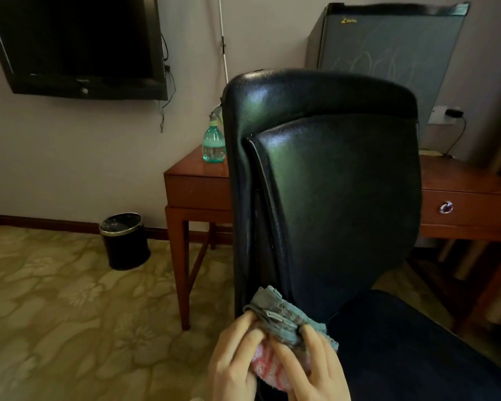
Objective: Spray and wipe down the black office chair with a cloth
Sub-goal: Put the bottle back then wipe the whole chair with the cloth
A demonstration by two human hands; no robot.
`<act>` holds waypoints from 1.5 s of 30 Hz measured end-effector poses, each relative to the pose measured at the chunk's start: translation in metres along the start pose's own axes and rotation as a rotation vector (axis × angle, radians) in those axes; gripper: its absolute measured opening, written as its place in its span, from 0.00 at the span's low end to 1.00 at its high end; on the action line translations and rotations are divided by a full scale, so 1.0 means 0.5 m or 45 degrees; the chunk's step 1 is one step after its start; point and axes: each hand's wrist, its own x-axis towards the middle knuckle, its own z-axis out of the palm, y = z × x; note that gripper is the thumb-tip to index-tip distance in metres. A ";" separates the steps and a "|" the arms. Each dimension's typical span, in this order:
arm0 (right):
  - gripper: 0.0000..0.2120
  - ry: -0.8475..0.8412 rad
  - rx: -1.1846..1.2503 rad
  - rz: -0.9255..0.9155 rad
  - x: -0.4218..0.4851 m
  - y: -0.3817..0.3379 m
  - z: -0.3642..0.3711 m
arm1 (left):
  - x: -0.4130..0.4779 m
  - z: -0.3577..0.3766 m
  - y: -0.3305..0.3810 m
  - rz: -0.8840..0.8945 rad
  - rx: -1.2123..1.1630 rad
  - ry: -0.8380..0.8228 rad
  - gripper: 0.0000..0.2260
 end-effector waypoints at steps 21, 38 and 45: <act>0.23 -0.276 0.244 -0.108 0.364 0.009 -0.177 | 0.328 -0.125 0.095 0.224 0.243 0.062 0.23; 0.14 -0.141 0.094 -0.109 0.076 0.008 -0.040 | 0.062 -0.010 -0.006 0.101 0.077 0.043 0.13; 0.14 -0.064 0.080 0.053 -0.044 -0.009 0.034 | -0.024 0.019 -0.052 0.122 0.132 0.000 0.12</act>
